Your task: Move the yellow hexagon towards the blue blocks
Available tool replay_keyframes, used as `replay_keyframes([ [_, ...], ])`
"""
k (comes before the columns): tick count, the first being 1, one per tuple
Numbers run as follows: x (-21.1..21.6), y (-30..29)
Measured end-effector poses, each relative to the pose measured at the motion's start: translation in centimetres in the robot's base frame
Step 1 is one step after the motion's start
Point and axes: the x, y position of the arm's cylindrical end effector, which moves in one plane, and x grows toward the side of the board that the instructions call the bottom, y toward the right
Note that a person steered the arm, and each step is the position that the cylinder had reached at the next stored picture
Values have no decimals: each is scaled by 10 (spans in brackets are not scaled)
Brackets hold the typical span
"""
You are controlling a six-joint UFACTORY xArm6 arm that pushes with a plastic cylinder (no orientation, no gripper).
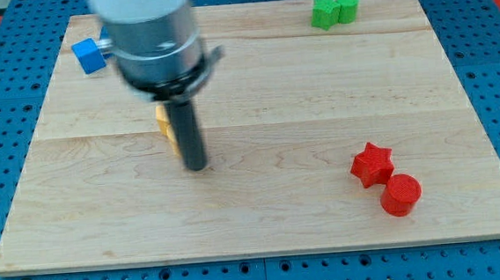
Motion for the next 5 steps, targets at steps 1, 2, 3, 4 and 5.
replay_keyframes([
  [1,-49,-1],
  [2,-29,-7],
  [3,4,-63],
  [4,0,-98],
  [5,-4,-26],
])
